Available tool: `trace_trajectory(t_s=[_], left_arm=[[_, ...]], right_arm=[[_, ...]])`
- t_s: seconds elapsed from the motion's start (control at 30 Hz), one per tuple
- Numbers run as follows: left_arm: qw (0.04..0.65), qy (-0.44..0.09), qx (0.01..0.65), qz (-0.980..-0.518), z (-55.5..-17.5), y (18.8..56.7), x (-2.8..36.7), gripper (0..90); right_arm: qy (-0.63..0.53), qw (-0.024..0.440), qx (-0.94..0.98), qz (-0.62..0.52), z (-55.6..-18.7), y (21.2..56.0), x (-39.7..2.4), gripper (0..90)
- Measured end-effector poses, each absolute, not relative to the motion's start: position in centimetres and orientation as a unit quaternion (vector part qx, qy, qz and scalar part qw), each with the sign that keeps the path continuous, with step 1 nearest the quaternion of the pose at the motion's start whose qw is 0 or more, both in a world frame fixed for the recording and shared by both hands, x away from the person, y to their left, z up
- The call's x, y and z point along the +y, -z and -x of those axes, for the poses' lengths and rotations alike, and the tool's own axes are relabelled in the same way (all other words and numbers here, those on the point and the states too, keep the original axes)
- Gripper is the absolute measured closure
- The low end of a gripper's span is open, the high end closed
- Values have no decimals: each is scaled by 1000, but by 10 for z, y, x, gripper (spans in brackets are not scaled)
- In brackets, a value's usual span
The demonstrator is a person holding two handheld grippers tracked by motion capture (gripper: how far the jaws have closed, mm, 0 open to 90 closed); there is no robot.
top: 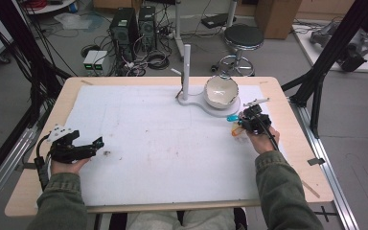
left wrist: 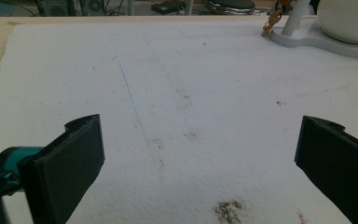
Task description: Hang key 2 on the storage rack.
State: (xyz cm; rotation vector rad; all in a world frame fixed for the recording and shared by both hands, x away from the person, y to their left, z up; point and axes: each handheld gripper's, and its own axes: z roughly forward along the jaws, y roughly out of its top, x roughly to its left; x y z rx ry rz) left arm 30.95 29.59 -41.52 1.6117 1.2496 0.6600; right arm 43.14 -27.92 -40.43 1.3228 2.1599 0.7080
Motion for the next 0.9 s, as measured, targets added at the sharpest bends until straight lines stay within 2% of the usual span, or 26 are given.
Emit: trace_trajectory(t_s=[0.43,0.9], left_arm=[[482,-272,512,-657,-309,415,296,18],[483,-272,511,-657,-309,415,296,18]], right_arm=[[-268,263,794,-478,-427,394,-281,830],[-338,224,761,-506,-422,375,-301,830]])
